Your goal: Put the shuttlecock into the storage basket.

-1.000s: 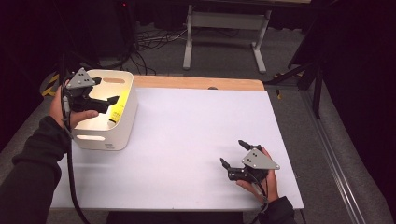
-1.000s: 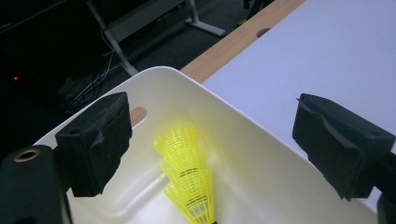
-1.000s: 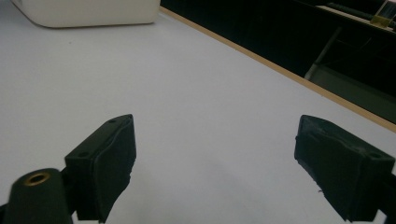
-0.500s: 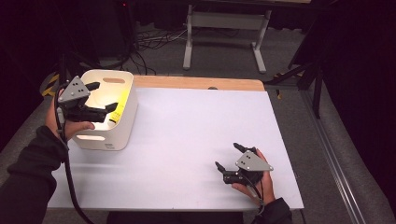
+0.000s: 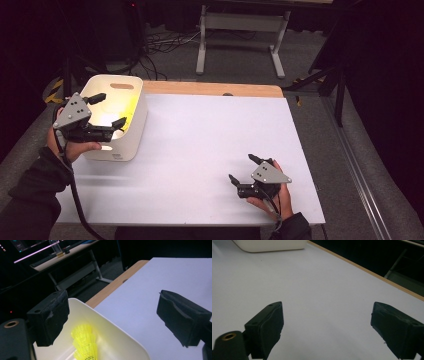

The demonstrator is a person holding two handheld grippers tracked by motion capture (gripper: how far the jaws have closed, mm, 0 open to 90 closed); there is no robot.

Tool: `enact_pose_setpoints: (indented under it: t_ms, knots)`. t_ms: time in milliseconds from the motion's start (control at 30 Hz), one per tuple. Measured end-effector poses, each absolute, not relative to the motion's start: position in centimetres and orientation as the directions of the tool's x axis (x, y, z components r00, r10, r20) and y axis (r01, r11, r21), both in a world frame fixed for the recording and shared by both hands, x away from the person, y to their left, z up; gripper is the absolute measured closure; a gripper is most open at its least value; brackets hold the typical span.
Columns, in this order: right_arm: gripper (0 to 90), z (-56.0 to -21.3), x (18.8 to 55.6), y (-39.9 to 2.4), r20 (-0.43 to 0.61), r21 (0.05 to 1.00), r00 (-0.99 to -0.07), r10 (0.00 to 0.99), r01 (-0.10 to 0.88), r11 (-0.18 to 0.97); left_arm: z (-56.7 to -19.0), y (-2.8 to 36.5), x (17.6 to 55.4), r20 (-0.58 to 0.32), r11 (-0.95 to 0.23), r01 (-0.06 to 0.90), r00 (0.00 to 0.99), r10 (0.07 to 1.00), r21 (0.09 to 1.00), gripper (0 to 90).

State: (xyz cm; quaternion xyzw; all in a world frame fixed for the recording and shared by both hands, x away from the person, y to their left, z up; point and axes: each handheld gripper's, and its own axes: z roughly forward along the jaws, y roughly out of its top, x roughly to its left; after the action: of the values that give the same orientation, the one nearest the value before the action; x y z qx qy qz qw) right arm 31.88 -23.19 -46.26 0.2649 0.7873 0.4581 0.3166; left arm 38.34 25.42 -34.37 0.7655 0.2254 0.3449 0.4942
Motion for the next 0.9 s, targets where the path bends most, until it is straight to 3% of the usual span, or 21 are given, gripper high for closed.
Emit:
enact_pose_setpoints:
  t_ms: [900]
  knots:
    - [11.7, -46.1, 31.4, -22.5, -0.269, 0.889, -0.665, 0.697, 0.106, 0.445, -36.3, 22.9, 34.8, 0.318, -0.387, -0.076, 0.721, 0.615, 0.919, 9.5]
